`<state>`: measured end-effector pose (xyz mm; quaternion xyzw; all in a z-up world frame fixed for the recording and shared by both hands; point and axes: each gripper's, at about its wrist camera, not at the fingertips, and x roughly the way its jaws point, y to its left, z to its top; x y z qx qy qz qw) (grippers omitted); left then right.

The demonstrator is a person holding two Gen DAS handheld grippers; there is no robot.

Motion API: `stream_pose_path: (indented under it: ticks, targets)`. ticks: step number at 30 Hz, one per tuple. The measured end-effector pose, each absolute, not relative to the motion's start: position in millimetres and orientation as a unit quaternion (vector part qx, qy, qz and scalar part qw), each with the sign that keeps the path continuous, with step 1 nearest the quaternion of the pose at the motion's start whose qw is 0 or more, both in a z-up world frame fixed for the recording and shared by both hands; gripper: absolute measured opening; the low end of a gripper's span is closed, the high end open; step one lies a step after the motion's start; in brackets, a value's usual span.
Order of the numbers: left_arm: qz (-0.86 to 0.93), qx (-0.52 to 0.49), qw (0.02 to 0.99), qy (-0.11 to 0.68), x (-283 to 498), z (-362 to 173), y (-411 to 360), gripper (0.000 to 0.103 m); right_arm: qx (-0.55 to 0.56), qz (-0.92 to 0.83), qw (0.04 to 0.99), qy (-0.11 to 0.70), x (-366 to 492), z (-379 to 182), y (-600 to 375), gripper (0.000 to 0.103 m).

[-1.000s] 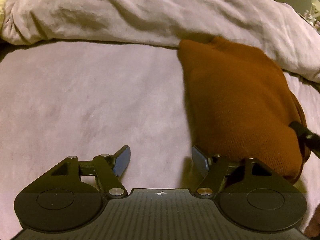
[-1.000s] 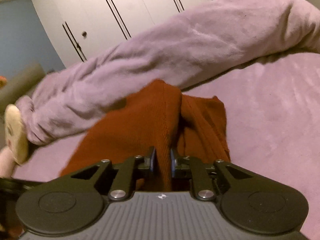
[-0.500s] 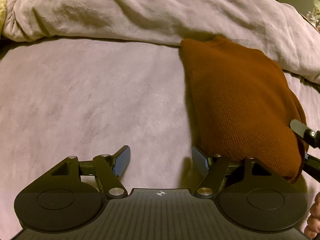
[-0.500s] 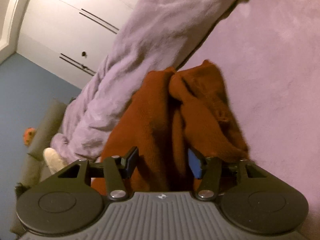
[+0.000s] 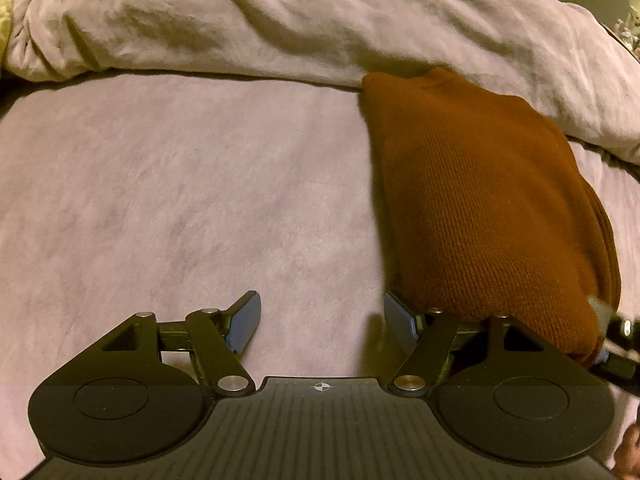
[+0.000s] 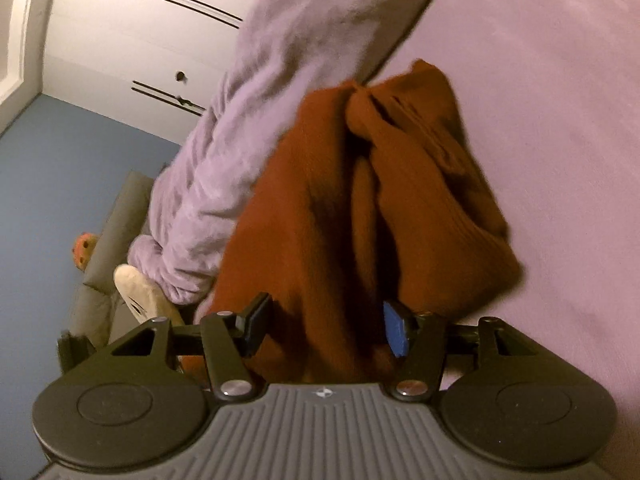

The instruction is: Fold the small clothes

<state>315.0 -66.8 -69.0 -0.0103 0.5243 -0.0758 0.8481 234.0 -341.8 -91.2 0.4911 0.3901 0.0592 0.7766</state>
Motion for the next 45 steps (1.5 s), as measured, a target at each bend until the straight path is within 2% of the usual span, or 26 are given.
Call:
stream_pose_path:
  ticks: [4, 8, 15, 21, 25, 26, 27, 29, 31, 34, 39, 43, 45]
  targets:
    - [-0.075, -0.01, 0.848, 0.524, 315.6, -69.5, -67.8, 0.074, 0.51, 0.071, 0.765, 0.387, 219.2, -100.6, -340.9, 0.06]
    - [-0.071, -0.011, 0.847, 0.526, 315.3, -68.5, -67.9, 0.074, 0.506, 0.085, 0.757, 0.404, 231.7, -98.5, -335.4, 0.068]
    - [-0.073, -0.017, 0.845, 0.53, 316.8, -69.5, -67.5, 0.075, 0.535, 0.084, 0.734, 0.409, 210.6, -99.5, -327.8, 0.068]
    - [-0.073, -0.011, 0.845, 0.53, 316.0, -67.2, -67.1, 0.075, 0.577, 0.085, 0.715, 0.386, 202.2, -104.9, -314.6, 0.067]
    - [-0.077, -0.007, 0.844, 0.531, 314.7, -66.9, -68.4, 0.076, 0.628, 0.035, 0.698, 0.343, 207.0, -111.5, -324.3, 0.067]
    - [-0.079, -0.003, 0.844, 0.53, 314.3, -66.7, -69.1, 0.076, 0.638, 0.031, 0.694, 0.332, 207.2, -112.5, -325.5, 0.065]
    - [-0.08, 0.002, 0.845, 0.529, 313.8, -66.6, -69.9, 0.076, 0.641, 0.026, 0.697, 0.321, 207.5, -111.8, -325.1, 0.047]
    - [-0.083, 0.011, 0.845, 0.528, 312.6, -65.5, -70.2, 0.078, 0.625, 0.015, 0.714, 0.315, 209.9, -105.6, -323.7, 0.021]
    - [-0.088, 0.014, 0.845, 0.527, 311.8, -64.4, -71.1, 0.078, 0.617, 0.005, 0.721, 0.314, 212.0, -101.3, -325.9, 0.014]
    - [-0.091, 0.025, 0.847, 0.524, 310.1, -62.3, -72.8, 0.078, 0.55, -0.008, 0.775, 0.311, 217.1, -75.1, -325.4, 0.01]
    - [-0.102, 0.036, 0.85, 0.516, 307.2, -59.4, -75.4, 0.081, 0.327, -0.03, 0.921, 0.211, 202.4, 5.3, -312.1, 0.009]
    - [-0.11, 0.018, 0.848, 0.517, 312.0, -60.8, -73.4, 0.082, 0.206, -0.079, 0.933, 0.285, 205.5, -36.6, -311.9, 0.012]
    - [-0.125, -0.004, 0.842, 0.525, 317.0, -60.4, -71.1, 0.083, 0.234, -0.067, 0.898, 0.367, 212.9, -66.0, -325.2, 0.017]
